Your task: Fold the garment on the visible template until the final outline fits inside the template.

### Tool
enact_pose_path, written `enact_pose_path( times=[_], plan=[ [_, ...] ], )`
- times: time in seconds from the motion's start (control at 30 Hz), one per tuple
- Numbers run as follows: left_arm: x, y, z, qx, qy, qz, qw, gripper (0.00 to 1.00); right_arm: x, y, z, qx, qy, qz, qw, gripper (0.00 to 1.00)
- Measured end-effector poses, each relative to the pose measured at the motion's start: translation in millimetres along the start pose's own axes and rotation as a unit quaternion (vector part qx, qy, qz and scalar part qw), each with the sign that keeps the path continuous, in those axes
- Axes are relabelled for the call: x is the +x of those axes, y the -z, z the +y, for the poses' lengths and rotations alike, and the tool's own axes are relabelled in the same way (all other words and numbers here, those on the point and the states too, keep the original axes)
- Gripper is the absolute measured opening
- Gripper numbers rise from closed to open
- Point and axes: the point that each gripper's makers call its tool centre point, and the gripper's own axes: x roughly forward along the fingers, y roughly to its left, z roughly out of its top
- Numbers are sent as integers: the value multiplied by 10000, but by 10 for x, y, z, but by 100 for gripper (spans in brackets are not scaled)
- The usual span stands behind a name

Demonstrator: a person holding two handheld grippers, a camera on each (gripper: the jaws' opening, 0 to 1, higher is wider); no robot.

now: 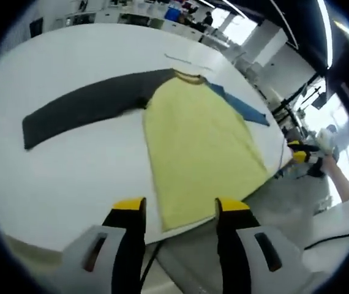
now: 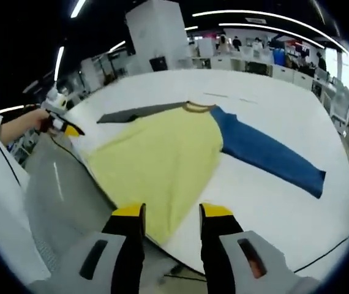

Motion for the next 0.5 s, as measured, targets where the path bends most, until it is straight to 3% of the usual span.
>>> enact_pose_path(
  times=[0.27, 0.5],
  plan=[
    [-114, -209, -97, 242, 8, -302, 9992, 55, -100, -302, -13, 98, 64, -388, 9992, 48],
    [-240, -383, -190, 439, 25, -583, 9973, 61, -185, -417, -54, 79, 205, -514, 9984, 60]
  ],
)
